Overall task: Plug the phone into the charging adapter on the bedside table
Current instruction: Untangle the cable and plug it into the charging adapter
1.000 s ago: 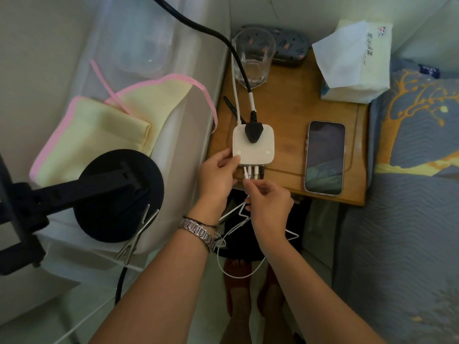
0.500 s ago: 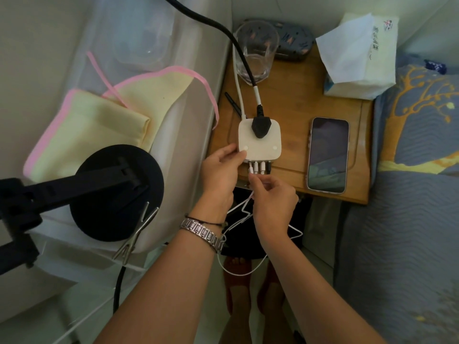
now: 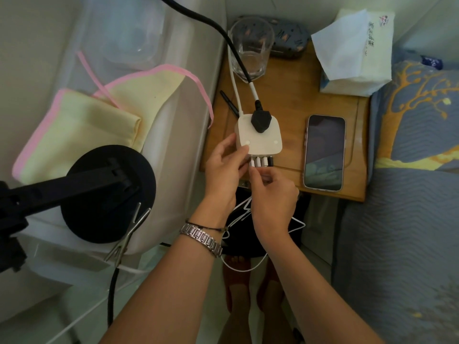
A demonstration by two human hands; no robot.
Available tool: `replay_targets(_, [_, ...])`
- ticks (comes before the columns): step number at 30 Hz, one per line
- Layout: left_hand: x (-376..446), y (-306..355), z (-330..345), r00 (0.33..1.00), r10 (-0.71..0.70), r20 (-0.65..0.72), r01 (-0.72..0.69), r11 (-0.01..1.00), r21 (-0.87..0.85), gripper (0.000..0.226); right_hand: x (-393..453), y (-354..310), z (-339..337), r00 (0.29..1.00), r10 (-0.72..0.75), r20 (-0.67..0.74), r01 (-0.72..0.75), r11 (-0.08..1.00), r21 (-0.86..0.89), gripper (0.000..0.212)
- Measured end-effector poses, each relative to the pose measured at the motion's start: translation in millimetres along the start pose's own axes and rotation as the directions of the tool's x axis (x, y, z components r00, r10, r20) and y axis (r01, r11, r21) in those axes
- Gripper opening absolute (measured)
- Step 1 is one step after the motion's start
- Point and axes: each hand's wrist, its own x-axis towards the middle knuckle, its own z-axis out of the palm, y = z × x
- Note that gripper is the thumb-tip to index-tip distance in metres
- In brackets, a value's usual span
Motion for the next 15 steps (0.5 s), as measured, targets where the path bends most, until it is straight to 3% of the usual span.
replay_targets(9, [0.5, -1.1, 1.6, 0.998, 0.057, 0.003, -0.057, 0.997, 0.048, 0.036, 3.5, -1.9, -2.6, 0.997, -0.070, -0.040, 0.067, 0.996, -0.057, 0.019])
replay_targets(15, [0.7, -6.1, 3.3, 0.995, 0.090, -0.048, -0.088, 0.995, 0.036, 0.047, 7.0, -6.4, -0.1, 0.995, -0.085, -0.054, 0.079, 0.991, -0.111, 0.020])
